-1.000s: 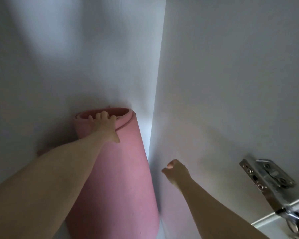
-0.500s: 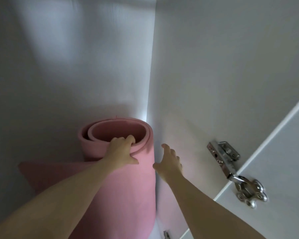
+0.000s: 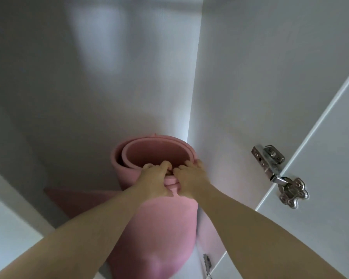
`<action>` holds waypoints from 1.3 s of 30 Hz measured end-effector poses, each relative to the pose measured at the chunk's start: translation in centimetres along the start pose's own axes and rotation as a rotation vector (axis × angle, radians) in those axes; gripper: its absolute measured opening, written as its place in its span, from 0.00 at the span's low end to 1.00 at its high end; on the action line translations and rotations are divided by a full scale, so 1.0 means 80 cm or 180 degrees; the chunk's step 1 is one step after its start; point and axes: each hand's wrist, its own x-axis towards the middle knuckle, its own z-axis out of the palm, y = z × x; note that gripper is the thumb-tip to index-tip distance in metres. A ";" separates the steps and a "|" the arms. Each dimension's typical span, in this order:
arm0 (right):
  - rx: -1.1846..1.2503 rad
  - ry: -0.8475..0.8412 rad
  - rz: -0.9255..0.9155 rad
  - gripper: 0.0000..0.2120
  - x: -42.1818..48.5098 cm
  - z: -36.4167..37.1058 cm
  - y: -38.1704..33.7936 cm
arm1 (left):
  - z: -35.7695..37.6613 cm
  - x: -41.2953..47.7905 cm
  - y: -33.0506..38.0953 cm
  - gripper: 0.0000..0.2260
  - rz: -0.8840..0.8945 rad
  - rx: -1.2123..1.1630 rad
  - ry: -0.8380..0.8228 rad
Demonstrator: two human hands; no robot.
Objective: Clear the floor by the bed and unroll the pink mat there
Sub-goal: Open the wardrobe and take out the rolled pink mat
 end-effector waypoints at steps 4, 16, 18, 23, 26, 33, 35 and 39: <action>-0.0122 -0.0107 0.0480 0.19 -0.007 -0.004 0.020 | 0.017 -0.027 -0.013 0.41 -0.0112 0.0900 0.0798; 0.0034 -0.0482 0.1043 0.21 -0.016 0.022 0.053 | 0.025 -0.007 -0.052 0.27 -0.2647 -0.1726 0.0028; 0.0066 -0.0620 0.1010 0.23 -0.019 0.020 0.055 | 0.024 0.000 -0.060 0.19 -0.2712 -0.2021 0.0106; 0.0334 -0.1136 0.0781 0.33 -0.024 0.015 0.059 | 0.044 0.002 -0.105 0.24 -0.3412 -0.2836 0.0841; 0.0243 -0.1126 0.0621 0.28 -0.027 0.017 0.063 | 0.050 0.008 -0.115 0.21 -0.3461 -0.3170 0.0995; 0.0190 -0.1287 0.0339 0.29 -0.032 -0.005 0.067 | -0.009 0.049 -0.069 0.23 -0.2057 -0.3007 0.1473; 0.0195 -0.1366 0.0265 0.30 -0.031 -0.006 0.061 | -0.027 0.055 -0.059 0.20 -0.1745 -0.2930 0.1206; 0.0133 -0.1320 0.0197 0.31 -0.028 -0.003 0.054 | -0.055 0.069 -0.039 0.23 -0.1647 -0.2921 0.0360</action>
